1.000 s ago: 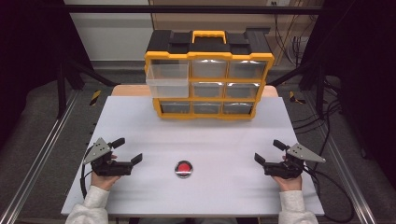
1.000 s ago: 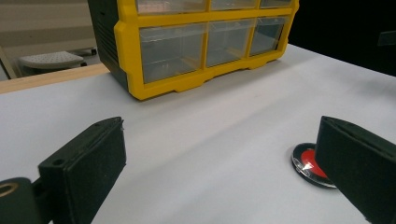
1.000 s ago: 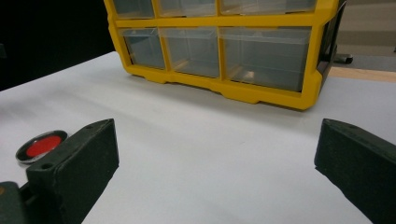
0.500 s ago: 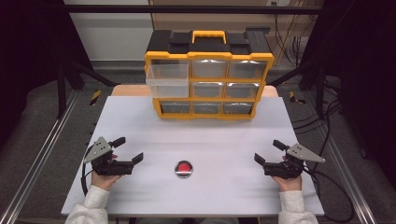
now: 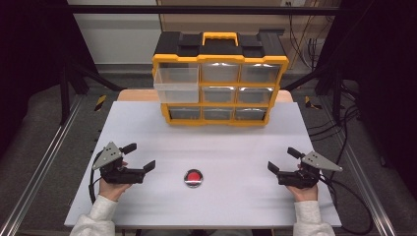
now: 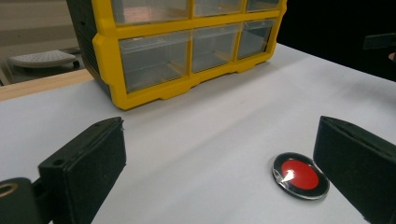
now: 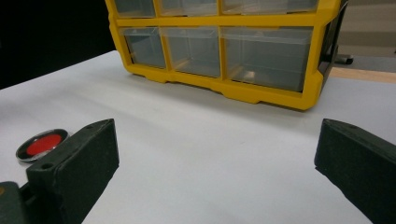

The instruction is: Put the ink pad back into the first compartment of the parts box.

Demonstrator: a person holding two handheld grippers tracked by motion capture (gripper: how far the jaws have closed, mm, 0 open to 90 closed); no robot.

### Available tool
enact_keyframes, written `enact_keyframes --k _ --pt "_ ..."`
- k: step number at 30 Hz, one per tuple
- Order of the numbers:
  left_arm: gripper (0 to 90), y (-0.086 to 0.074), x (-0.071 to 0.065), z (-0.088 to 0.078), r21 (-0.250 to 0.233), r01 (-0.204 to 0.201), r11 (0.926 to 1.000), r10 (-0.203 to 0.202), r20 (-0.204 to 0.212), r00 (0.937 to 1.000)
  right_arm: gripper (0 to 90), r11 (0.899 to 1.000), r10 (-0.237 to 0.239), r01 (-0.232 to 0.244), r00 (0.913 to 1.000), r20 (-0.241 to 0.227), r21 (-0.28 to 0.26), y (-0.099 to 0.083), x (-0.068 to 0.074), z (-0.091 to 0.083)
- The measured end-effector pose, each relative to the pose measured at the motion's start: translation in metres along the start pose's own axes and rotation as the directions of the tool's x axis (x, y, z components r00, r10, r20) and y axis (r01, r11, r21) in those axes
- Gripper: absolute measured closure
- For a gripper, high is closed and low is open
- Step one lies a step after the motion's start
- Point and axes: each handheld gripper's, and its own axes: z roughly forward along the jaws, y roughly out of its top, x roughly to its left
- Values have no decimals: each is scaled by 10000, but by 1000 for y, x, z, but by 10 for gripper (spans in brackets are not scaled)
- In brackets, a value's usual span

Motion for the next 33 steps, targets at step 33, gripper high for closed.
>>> enact_keyframes --k 33 --pt "2 21 -31 39 1409 -583 9883 501 611 9969 4 10000 -89 89 10000 -22 -9 0 0 0"
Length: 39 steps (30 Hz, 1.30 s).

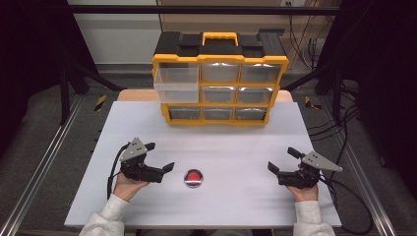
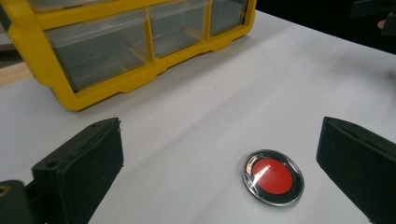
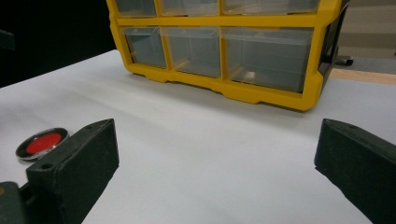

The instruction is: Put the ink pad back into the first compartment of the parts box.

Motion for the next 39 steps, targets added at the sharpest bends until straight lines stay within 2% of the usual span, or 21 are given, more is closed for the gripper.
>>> enact_keyframes --k 12,18,23,32,39 --pt "0 2 -17 29 747 -304 9967 272 434 9987 4 10000 -13 13 10000 14 43 0 0 0" --pt "0 -2 -25 42 1145 -448 9924 383 584 9976 4 10000 -29 29 10000 -3 81 0 1 0" --pt "0 -7 -28 50 1440 -404 9887 316 629 9975 4 10000 -47 47 10000 -33 79 0 0 1" --pt "1 -14 -35 61 2005 -487 9785 341 761 9965 4 9999 -57 57 10000 -66 102 0 0 1" --pt "6 -19 -39 73 2565 -544 9650 323 895 9955 4 9999 -57 58 9999 -94 133 -1 0 2"
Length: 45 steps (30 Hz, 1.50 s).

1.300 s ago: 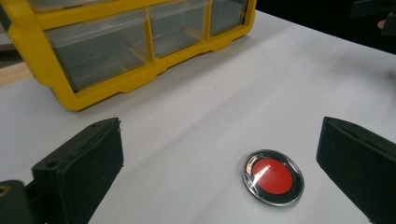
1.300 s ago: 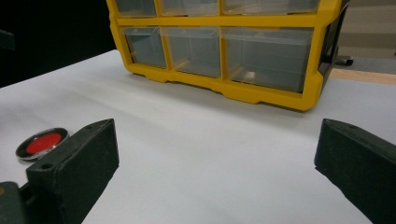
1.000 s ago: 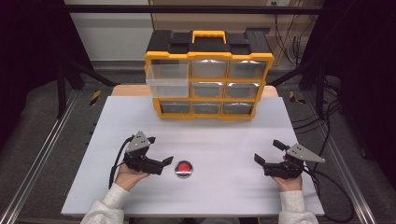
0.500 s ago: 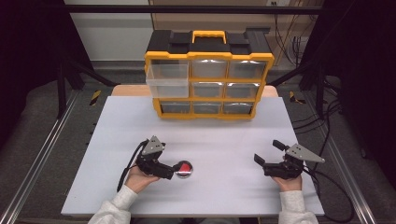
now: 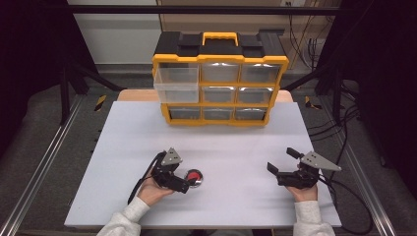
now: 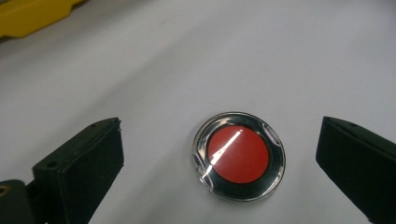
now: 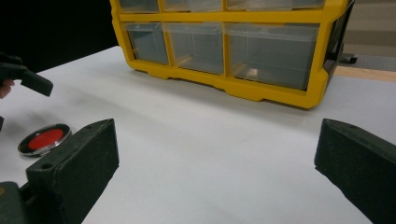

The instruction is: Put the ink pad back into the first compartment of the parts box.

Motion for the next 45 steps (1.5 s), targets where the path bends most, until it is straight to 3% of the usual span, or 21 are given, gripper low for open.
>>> enact_keyframes --k 16,25,45 --pt "68 0 -10 21 899 -132 9959 119 149 9998 4 10000 -15 15 10000 10 -15 0 0 0" --pt "139 -1 -10 27 1123 51 9937 -60 74 10000 4 10000 6 -6 10000 13 -15 0 -1 0" --pt "262 0 -14 32 1388 -71 9903 91 -132 9999 4 10000 38 -38 10000 17 1 0 -1 0"
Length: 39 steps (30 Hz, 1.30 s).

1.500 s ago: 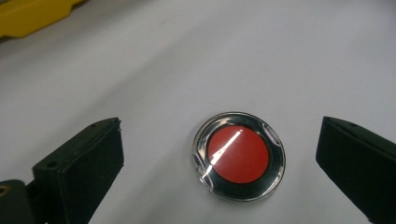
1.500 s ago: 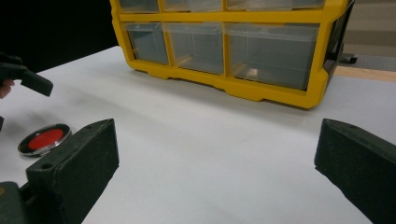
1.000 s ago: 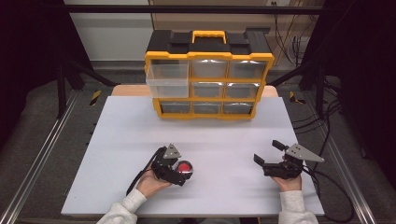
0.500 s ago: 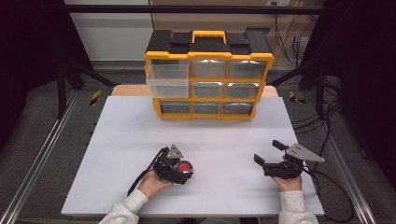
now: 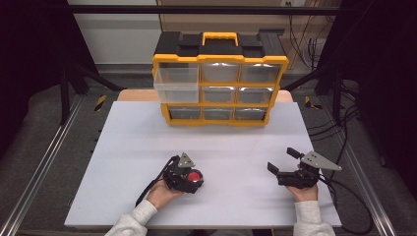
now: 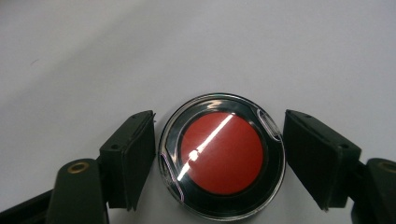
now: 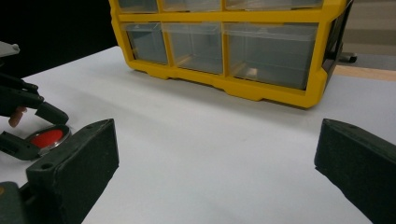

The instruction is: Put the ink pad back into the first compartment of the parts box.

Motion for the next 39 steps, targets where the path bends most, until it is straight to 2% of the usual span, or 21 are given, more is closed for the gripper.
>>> enact_keyframes --k 6,26,39 --pt "290 1 -3 0 114 -195 9997 196 -114 9997 4 10000 -2 2 10000 4 -6 0 0 0" --pt "298 3 -3 0 219 -169 9996 171 -131 9998 4 10000 -8 8 10000 -19 -2 0 0 0" --pt "299 6 -4 -8 -23 -129 9999 128 -209 9997 4 10000 5 -5 10000 -41 3 0 0 0"
